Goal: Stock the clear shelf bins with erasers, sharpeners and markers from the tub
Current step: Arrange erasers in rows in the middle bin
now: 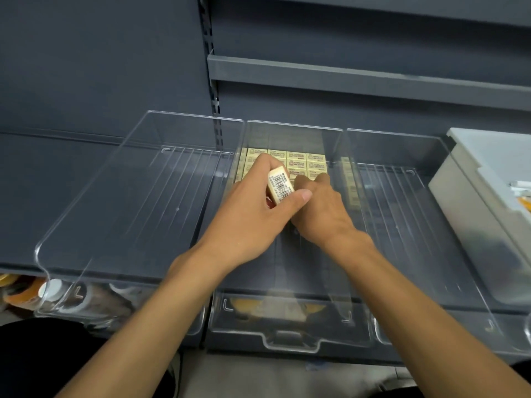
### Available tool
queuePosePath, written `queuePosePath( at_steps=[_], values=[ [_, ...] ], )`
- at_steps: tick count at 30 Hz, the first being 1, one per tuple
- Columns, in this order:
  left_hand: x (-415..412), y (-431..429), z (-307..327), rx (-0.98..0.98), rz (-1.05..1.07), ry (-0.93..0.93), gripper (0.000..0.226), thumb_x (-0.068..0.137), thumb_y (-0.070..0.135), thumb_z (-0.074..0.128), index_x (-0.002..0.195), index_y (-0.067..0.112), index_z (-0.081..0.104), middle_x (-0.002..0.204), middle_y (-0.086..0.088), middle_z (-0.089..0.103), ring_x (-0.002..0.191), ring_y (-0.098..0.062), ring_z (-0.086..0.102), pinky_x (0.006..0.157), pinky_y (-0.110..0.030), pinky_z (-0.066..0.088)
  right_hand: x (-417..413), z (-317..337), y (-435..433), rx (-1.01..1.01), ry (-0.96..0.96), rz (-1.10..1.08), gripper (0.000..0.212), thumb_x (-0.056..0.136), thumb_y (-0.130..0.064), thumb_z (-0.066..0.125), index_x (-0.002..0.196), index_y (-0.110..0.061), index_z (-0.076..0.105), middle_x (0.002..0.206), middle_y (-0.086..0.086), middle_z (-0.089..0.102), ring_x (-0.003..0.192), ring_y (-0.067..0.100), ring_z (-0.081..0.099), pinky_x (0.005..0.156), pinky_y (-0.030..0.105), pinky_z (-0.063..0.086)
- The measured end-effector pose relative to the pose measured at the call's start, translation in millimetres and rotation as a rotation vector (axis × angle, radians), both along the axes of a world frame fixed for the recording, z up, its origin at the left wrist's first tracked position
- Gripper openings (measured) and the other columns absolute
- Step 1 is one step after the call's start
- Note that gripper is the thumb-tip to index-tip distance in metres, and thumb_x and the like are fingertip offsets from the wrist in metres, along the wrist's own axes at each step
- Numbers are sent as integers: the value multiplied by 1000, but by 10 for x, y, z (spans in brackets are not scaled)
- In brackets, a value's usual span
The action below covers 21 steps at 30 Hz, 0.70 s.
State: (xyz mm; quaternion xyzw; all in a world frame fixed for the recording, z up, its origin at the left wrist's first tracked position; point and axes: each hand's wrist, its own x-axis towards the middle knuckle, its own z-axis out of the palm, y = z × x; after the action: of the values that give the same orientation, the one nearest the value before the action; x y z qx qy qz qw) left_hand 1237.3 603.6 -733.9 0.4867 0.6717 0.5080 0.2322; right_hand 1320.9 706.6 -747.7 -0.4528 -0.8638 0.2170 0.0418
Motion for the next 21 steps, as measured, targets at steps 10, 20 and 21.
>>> queuePosePath(
  at_steps=[10,20,21],
  values=[
    [-7,-43,80,5,-30,-31,20,92,26,64,101,20,47,63,17,52,55,-3,43,52,-23,40,117,40,25,131,40,6,23,103,-36,33,98,-14,32,93,13,61,92,43,58,69,40,40],
    [-26,-6,33,-5,-26,-117,9,101,17,49,105,25,47,77,6,58,47,-5,41,44,-20,35,183,-40,58,-69,-55,16,35,93,-31,63,116,-13,43,123,9,38,100,32,55,82,39,47],
    [-29,-3,26,-8,-28,-107,8,101,17,49,105,24,47,80,4,59,47,-5,42,44,-19,35,176,-47,47,-70,-40,6,36,91,-29,66,115,-13,46,123,8,36,97,30,53,81,36,45]
  ],
)
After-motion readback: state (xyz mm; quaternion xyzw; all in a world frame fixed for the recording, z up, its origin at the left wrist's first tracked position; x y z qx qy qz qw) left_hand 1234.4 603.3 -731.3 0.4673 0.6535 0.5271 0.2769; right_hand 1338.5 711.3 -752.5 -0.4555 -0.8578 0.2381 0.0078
